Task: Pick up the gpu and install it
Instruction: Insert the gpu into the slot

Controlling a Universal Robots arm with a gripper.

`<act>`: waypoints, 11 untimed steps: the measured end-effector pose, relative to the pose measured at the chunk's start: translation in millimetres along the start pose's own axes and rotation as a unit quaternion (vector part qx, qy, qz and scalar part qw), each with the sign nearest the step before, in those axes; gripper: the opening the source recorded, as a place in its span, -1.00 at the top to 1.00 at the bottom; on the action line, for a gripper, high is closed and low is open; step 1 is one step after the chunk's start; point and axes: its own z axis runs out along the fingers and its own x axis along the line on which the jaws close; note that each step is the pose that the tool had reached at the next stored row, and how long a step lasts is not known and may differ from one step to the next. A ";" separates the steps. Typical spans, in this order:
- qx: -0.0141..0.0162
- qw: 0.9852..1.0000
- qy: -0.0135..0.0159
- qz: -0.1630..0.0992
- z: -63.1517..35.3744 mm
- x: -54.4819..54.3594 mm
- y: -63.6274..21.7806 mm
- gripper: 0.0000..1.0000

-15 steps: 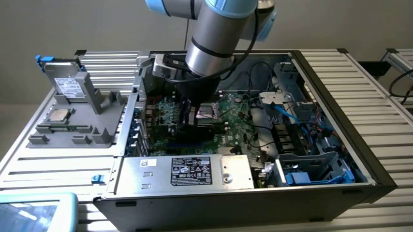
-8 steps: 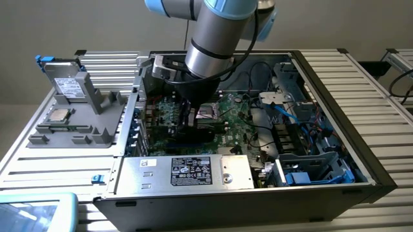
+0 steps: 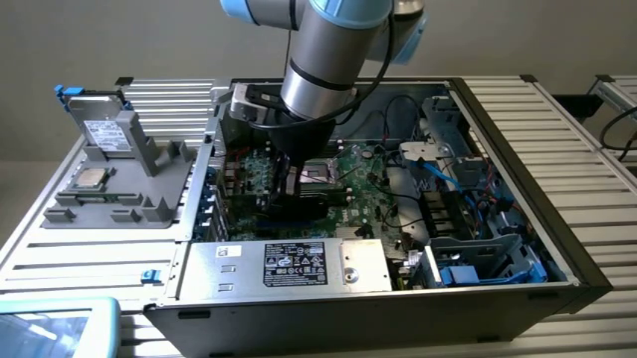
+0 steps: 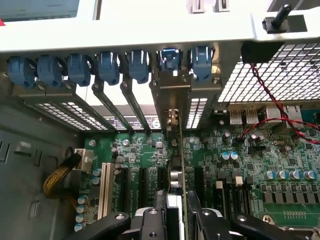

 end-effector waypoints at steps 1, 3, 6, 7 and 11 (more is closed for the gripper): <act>0.000 1.000 0.000 0.000 -1.9 0.1 1.0 0.44; 0.000 1.000 0.000 0.000 -4.9 0.4 2.1 0.44; 0.001 1.000 0.000 0.000 -5.0 0.3 2.2 0.44; 0.001 1.000 0.000 0.000 -4.5 0.3 2.0 0.44; 0.000 1.000 -0.001 0.002 -1.9 0.2 2.0 0.44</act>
